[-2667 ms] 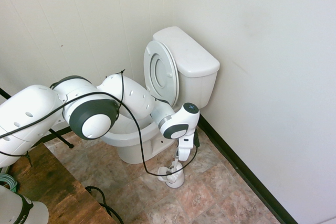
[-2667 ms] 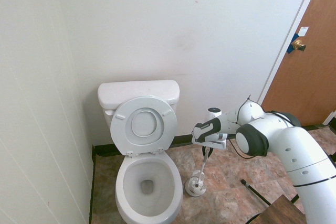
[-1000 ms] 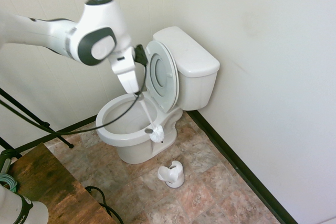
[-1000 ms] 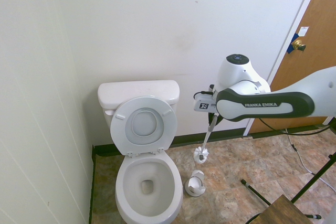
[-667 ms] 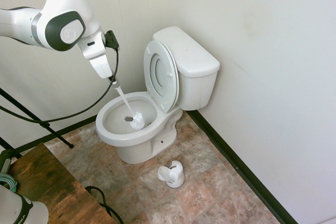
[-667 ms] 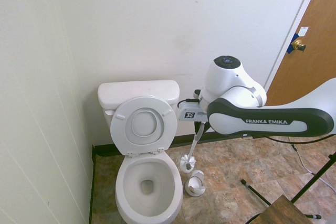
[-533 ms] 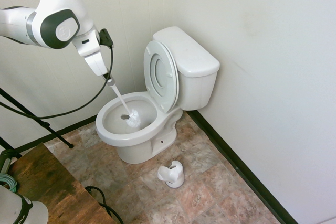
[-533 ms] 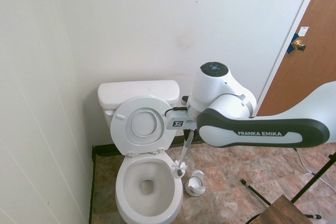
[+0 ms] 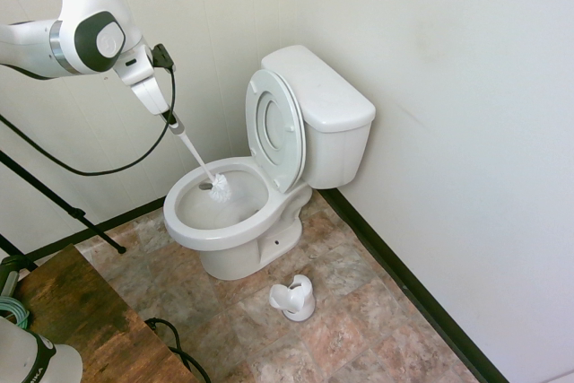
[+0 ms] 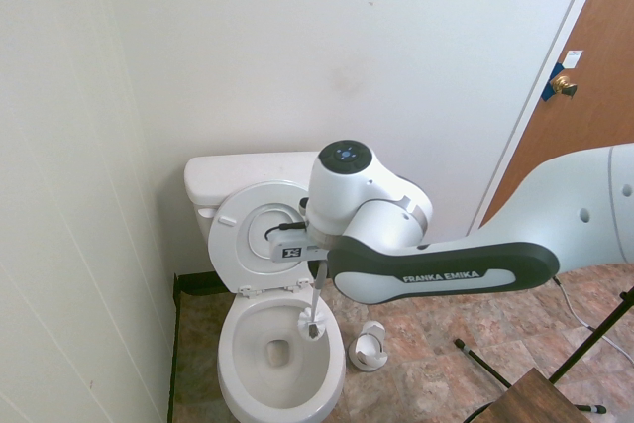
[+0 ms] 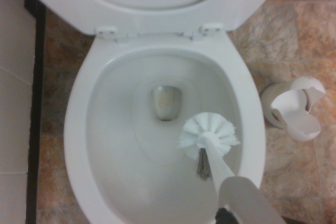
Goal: Clean the toilet
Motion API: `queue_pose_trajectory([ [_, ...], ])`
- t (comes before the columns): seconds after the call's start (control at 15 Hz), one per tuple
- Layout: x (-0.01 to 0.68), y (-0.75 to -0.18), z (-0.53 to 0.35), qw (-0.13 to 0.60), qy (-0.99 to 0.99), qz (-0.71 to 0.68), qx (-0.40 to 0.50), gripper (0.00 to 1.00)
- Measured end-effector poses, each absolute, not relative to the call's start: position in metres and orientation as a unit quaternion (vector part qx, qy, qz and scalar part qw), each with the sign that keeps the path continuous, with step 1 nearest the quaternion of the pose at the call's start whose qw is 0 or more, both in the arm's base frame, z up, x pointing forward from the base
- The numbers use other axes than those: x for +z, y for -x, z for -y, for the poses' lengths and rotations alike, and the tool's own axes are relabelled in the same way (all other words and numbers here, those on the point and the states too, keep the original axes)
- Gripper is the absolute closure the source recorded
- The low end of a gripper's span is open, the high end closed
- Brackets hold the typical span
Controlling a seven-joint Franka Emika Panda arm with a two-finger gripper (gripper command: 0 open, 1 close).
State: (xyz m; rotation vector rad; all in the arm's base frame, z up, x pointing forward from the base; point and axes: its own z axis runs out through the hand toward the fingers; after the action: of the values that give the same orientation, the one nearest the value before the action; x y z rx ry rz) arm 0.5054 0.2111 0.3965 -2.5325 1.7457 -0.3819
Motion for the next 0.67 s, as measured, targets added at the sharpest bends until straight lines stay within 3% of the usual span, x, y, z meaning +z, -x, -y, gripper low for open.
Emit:
queue_pose_trajectory([
  [0.67,0.267,-0.631,-0.238,0.054,0.786,-0.610,-0.087,1.00],
])
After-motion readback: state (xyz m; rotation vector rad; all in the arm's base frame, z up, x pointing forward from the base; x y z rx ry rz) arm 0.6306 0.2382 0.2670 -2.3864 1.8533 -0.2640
